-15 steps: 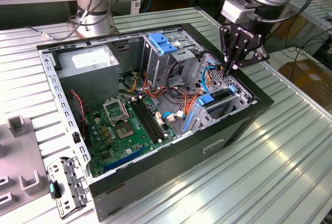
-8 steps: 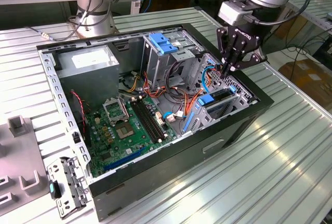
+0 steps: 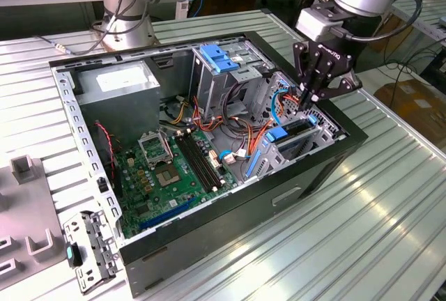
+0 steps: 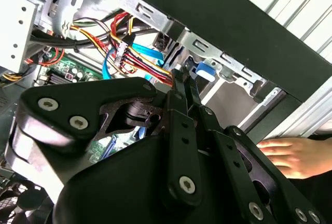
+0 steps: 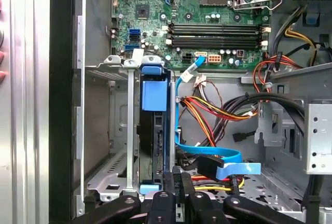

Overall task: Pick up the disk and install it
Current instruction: 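Insert the first disk wire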

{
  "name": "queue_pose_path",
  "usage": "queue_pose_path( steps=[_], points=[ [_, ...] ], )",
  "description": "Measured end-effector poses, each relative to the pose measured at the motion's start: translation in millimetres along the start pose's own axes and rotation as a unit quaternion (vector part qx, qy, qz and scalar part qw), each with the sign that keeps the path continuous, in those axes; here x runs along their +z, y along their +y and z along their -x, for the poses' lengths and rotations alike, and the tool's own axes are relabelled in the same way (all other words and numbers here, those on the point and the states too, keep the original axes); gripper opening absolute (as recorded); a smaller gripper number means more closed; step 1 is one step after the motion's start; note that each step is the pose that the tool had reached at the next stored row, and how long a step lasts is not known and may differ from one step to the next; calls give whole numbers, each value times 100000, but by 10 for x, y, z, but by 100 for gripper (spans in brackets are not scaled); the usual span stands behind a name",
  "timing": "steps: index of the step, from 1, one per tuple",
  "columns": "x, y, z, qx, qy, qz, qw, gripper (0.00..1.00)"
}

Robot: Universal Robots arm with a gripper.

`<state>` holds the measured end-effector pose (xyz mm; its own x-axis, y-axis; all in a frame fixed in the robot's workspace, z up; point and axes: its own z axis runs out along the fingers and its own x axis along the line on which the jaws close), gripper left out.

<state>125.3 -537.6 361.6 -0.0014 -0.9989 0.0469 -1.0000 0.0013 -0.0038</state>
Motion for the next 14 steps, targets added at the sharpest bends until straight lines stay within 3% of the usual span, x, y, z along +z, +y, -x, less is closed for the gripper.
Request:
queue_pose_path(
  steps=[14],
  points=[
    [2,4,-3,-22,-2,-2,100000,16]
  ],
)
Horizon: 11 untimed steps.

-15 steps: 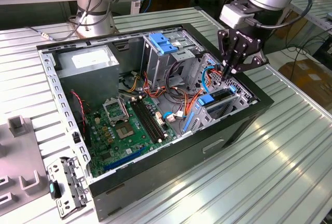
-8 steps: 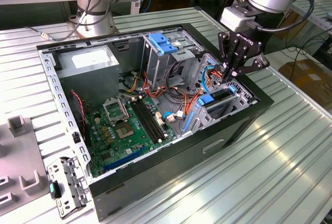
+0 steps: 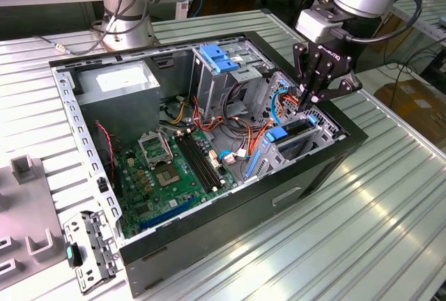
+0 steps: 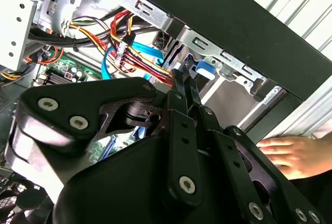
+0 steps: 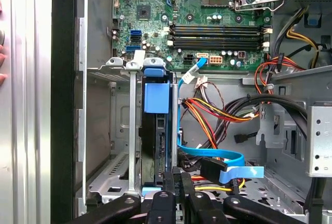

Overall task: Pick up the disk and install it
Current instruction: 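Insert the first disk wire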

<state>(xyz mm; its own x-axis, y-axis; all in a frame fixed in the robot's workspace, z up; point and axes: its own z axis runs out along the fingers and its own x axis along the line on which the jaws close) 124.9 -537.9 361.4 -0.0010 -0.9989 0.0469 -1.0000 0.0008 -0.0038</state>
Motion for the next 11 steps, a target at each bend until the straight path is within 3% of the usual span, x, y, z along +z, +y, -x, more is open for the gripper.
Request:
queue_pose_path(
  steps=[8,11],
  points=[
    [42,47,-13,326,-9,-94,99999,16],
    [62,53,-47,351,-19,-92,99999,16]
  ],
)
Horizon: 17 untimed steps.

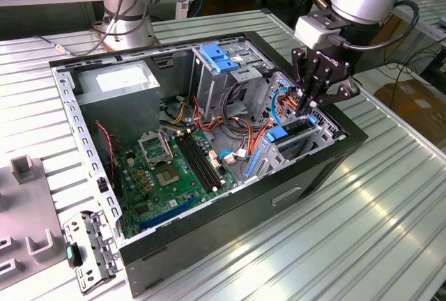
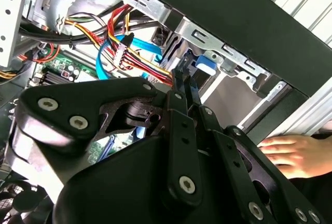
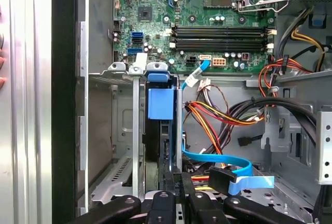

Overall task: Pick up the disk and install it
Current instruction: 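Insert the first disk wire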

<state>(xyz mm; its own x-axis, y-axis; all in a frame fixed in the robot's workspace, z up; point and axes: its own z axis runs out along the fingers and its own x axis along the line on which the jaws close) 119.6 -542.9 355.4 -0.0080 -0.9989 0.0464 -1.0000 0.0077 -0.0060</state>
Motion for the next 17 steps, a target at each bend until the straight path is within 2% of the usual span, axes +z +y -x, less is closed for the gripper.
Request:
queue_pose_path(
  steps=[9,12,17],
  points=[
    [22,27,-70,-37,5,-6,100000,16],
    [29,48,-72,-928,-1,-44,99996,16],
    [41,49,-71,-810,13,-42,99997,16]
  ],
)
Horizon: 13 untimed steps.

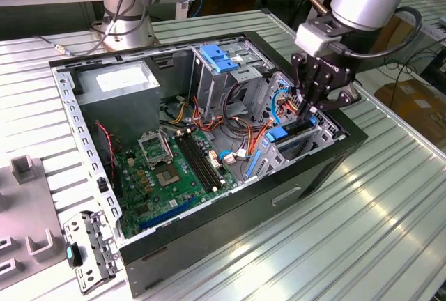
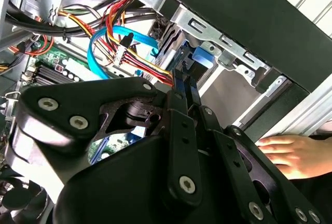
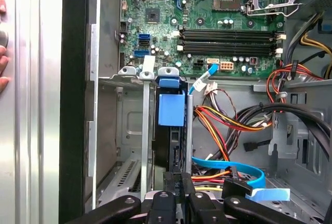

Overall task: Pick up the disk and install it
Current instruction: 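Insert the first disk wire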

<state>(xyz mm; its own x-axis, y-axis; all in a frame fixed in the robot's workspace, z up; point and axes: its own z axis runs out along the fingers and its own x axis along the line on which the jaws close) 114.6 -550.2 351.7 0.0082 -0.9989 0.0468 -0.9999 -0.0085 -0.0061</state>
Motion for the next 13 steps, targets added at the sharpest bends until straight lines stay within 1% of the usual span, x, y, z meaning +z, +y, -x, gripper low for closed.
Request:
queue_pose_path(
  steps=[3,9,13],
  points=[
    [9,1,1,915,81,45,99996,16],
    [25,-1,19,1414,96,70,99990,16],
    [44,-9,20,2135,99,104,99977,16]
  ],
)
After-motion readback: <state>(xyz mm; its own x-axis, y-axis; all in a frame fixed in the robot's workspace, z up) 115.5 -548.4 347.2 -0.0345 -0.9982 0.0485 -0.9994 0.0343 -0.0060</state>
